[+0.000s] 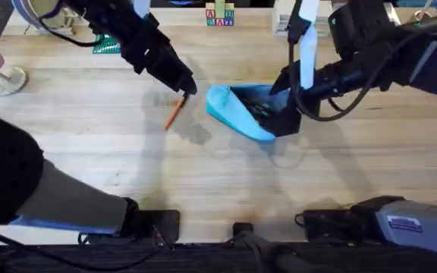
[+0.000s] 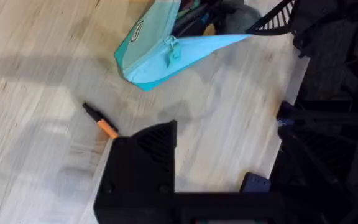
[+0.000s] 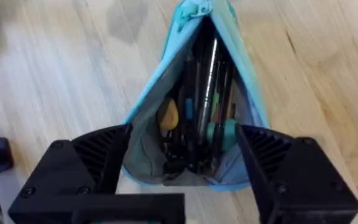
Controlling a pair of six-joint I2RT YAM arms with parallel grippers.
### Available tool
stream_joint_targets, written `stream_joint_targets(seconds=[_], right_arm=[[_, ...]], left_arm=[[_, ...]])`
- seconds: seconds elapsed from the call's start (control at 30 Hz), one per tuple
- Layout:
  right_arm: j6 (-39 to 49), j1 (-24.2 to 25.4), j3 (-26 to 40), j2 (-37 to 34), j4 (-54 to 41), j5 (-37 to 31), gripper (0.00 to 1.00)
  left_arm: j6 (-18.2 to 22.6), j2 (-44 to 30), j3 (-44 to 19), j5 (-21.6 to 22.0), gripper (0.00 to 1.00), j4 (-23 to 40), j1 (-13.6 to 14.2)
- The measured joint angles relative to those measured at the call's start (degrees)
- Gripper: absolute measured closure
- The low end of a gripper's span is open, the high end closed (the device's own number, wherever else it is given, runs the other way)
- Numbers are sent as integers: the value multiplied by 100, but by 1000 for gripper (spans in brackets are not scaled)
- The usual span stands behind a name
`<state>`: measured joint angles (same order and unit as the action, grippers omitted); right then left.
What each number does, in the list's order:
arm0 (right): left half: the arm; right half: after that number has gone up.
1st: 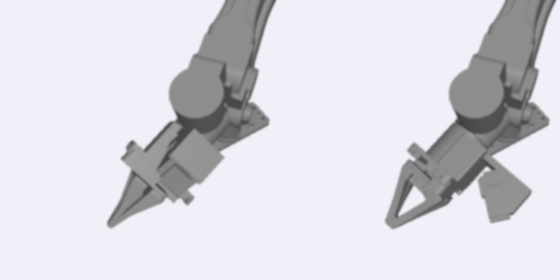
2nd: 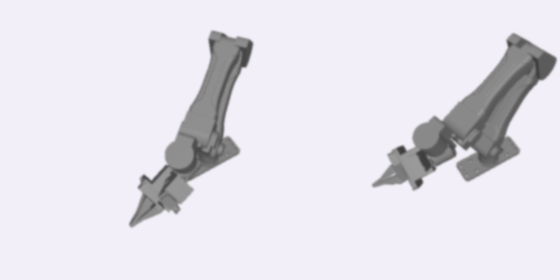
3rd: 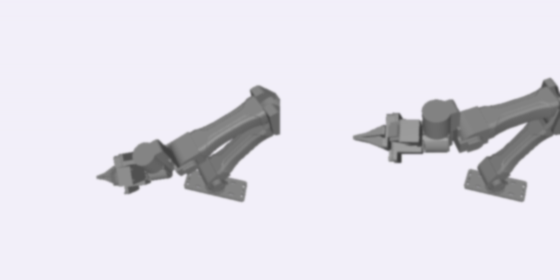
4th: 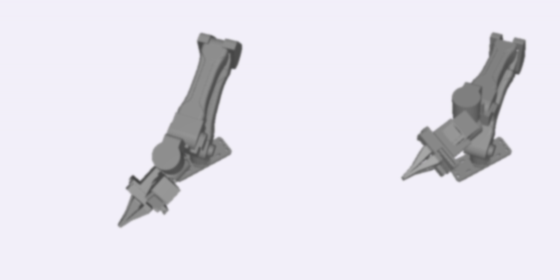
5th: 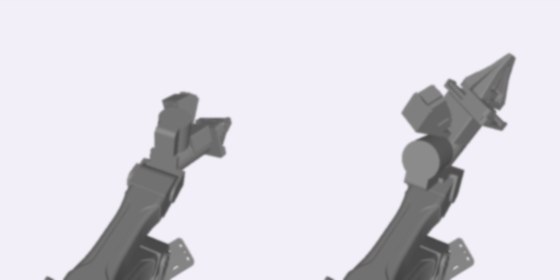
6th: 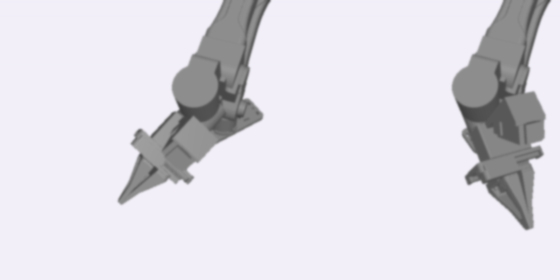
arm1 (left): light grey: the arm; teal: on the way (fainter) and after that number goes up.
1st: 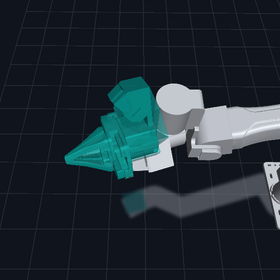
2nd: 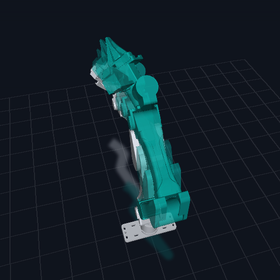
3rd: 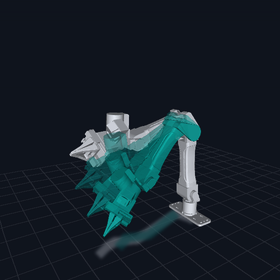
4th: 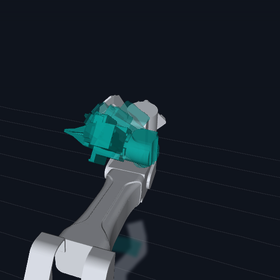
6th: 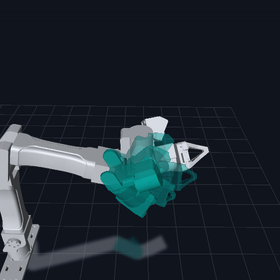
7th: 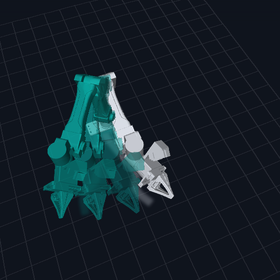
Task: Unzip the bag, pick up the pens from the table one at a time and place them inside, then zip the bag closed.
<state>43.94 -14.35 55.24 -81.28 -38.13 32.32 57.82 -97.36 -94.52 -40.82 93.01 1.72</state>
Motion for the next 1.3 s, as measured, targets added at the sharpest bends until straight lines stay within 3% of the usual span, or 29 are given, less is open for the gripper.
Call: stream_joint_targets(seconds=[0.37, 0.57, 0.6, 0.87, 0.97, 1.1, 1.3], right_arm=[[-357, -2, 41, 176, -10, -165, 4], [-817, 0, 129, 842, -24, -863, 4], [-929, -2, 129, 1245, -112, -1091, 4], [-1034, -2, 131, 2368, -607, -1288, 4], [-1053, -2, 133, 2753, -821, -1305, 4], [-1056, -2, 133, 3249, -1089, -1306, 4], [-1056, -1, 133, 3887, -1551, -1307, 4]], left_arm=[[-1, 0, 0, 64, 6, 0, 0], [0, 0, 0, 147, 6, 0, 0], [-2, 0, 0, 174, 6, 0, 0], [-11, 0, 0, 459, 6, -133, 0], [-221, 0, 0, 606, 6, -418, 0], [-887, 0, 0, 1012, 6, -867, 0], [-1669, 0, 0, 1641, 6, -907, 0]])
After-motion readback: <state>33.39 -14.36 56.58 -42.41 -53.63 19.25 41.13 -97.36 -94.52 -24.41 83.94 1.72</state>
